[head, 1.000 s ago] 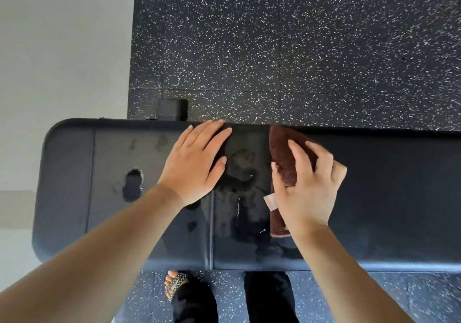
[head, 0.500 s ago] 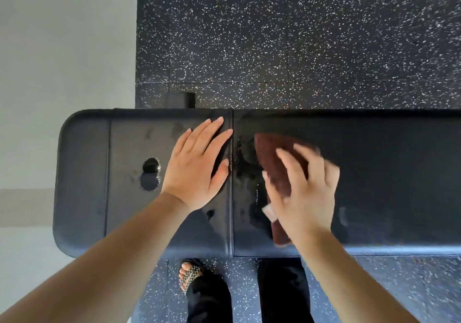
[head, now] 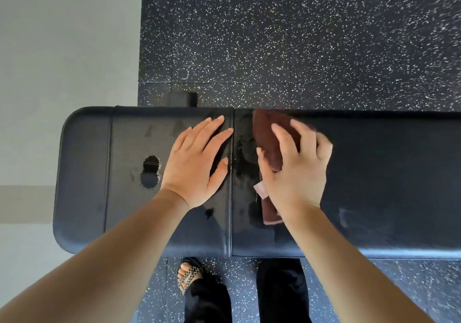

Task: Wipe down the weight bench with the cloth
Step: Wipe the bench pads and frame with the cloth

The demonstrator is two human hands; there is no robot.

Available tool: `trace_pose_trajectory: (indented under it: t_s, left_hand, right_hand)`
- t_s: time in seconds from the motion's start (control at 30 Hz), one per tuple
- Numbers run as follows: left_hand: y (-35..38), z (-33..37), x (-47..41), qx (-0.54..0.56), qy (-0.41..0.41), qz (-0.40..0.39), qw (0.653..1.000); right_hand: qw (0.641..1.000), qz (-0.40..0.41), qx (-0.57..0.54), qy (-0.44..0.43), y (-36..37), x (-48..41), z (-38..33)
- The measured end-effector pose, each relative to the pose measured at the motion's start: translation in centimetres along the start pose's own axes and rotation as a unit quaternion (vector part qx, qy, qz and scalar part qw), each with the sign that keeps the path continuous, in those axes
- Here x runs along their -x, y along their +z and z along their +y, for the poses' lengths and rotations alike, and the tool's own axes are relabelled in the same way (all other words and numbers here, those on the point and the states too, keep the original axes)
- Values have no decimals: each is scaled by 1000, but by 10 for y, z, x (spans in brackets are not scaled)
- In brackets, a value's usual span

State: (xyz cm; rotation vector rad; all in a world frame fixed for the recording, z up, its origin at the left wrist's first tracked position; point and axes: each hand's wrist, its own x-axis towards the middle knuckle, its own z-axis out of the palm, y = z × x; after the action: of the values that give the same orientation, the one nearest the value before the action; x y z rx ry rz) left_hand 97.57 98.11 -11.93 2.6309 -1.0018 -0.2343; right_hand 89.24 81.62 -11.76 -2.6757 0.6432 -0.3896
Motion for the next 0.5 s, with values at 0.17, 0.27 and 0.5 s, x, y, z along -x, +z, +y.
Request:
trace_pose_trajectory:
  t_s: [0.17,0.27,0.5]
  left_hand:
    - [0,0,-1,-8,-6,-15,1000]
    - [-2,0,-1,-3,-2,-30,1000]
    - [-34,-44,-1,-23,-75,-17,997]
  right_hand:
    - [999,-12,-1,-42,-6,9,8]
    - [999,-13,4,-32,-4,-29,14]
    - [999,10,33,-32,-5,-61,35]
